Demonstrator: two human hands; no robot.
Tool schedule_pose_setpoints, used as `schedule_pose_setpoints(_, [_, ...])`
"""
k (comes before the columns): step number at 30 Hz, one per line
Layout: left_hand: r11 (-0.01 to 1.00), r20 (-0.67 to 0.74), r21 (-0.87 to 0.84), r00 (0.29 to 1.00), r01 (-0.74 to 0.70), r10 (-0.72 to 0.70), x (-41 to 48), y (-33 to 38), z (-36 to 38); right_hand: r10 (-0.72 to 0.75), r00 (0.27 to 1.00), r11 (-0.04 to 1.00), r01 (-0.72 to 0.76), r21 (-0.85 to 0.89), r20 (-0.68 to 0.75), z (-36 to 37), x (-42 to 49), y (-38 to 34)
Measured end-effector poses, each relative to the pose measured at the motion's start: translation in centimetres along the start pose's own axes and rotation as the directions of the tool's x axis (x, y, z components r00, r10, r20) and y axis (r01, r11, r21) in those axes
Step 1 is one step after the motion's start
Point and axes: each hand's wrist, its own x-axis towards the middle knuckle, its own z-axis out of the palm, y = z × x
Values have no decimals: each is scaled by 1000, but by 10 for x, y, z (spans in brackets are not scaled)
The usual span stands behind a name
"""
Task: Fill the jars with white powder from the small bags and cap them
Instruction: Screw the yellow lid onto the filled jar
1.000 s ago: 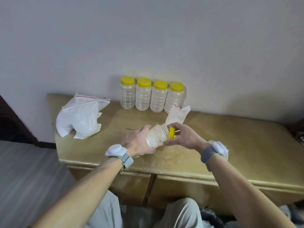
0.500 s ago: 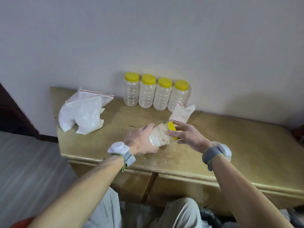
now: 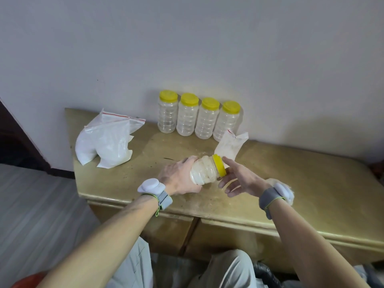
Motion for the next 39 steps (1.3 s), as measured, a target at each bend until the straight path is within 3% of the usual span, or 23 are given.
schedule_pose_setpoints(2, [1000,-5,-5,1000,0,0,0,0,0,8,999,998,-11,64,47,-5,0,2])
schedule_pose_setpoints(7, [1000,-1,-6,1000,0,0,0,-1,0,-154,988,968,147,203,19,-11,5,-1])
schedule_pose_setpoints(9, [1000,5,-13,1000,-8,8,0,-2,0,-115,993,987,114,115,0,-10,1,-4])
schedule_pose_setpoints(11, [1000,3,-6,1000,-12,12,-1,-2,0,-53,998,996,50,-78,-42,-11,-1,-6])
schedule_pose_setpoints(13, [1000,-6,-8,1000,0,0,-1,-2,0,-17,998,991,9,-131,-56,-13,-1,-6])
schedule_pose_setpoints(17, [999,-11,-42,1000,20,-21,1,-3,0,-86,996,984,81,158,25,-18,2,-8])
schedule_pose_setpoints(19, [998,-11,-62,999,33,-34,1,-5,-1,-116,992,972,102,210,52,-15,2,-11])
schedule_pose_setpoints(23, [993,-24,-107,998,51,-54,-2,-8,-2,-46,998,993,41,-111,-43,-8,-1,-19])
schedule_pose_setpoints(25, [991,-27,-121,998,61,-65,-3,-8,-2,-41,997,989,31,-147,-68,-8,3,-19])
schedule_pose_setpoints(28, [992,-31,-113,998,56,-59,-3,-8,-3,-120,992,983,114,145,33,-13,5,-16])
schedule_pose_setpoints(30, [993,-34,-107,998,48,-52,-3,-7,-4,-148,985,963,122,241,90,-17,4,-16])
schedule_pose_setpoints(32, [992,-35,-116,998,41,-45,-4,-8,-4,-109,990,987,98,125,87,-15,1,-19])
schedule_pose_setpoints(35, [993,-43,-113,998,42,-48,-5,-9,-4,-28,999,978,23,-209,-20,-10,0,-23])
schedule_pose_setpoints(36, [992,-44,-116,998,46,-51,-5,-9,-5,-35,999,977,29,-210,-27,-8,1,-22])
schedule_pose_setpoints(39, [991,-41,-122,998,49,-54,-4,-9,-6,-101,993,994,97,59,66,-7,-1,-23])
